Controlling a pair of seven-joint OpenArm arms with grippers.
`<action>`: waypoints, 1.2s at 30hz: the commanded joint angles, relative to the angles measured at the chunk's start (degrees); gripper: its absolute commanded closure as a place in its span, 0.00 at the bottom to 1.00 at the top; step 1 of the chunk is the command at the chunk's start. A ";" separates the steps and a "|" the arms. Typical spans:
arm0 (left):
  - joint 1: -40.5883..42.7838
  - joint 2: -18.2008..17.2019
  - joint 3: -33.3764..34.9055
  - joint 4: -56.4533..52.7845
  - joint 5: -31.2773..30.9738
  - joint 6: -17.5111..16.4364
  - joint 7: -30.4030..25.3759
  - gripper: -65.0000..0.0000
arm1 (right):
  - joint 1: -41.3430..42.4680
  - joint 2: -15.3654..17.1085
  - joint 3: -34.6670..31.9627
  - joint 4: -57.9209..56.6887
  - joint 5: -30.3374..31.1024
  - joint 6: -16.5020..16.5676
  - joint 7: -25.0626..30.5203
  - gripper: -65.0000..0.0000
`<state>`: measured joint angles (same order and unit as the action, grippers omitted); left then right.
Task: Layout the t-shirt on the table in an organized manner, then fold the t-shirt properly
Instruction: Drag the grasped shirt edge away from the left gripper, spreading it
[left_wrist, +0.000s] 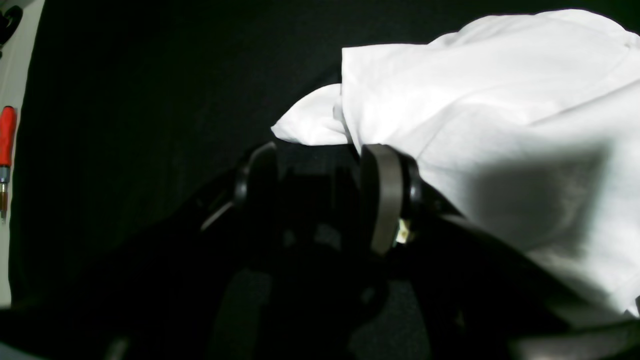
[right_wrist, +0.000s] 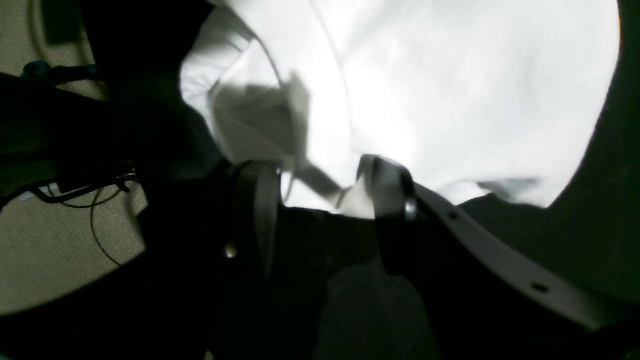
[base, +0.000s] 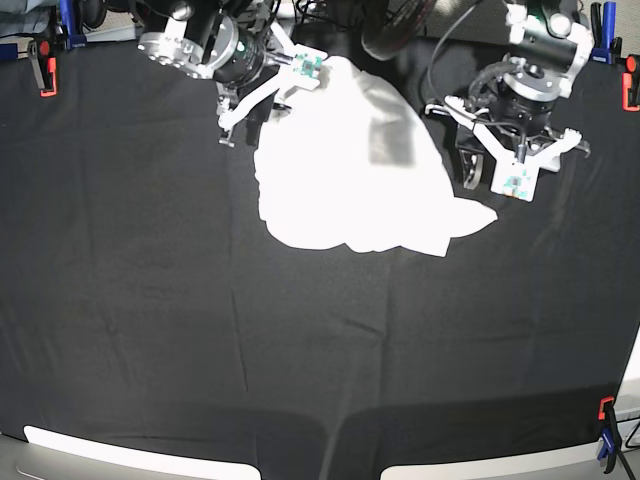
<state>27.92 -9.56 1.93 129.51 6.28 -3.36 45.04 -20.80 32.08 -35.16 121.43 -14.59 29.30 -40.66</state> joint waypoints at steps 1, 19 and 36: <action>-0.15 -0.15 0.00 1.09 0.11 0.37 -0.94 0.61 | 0.11 0.28 0.13 0.48 0.17 -0.26 1.75 0.54; -0.15 -0.15 0.00 1.09 -0.92 0.35 -0.96 0.61 | 4.00 -0.39 0.15 -4.44 -1.29 -8.11 4.42 1.00; -0.15 -0.15 0.00 1.09 -0.74 0.37 -0.94 0.61 | 14.38 -2.73 18.23 -4.42 0.50 -19.91 -8.00 1.00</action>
<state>27.92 -9.54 1.93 129.51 5.41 -3.31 45.21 -7.11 28.60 -17.12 115.94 -12.82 10.11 -49.25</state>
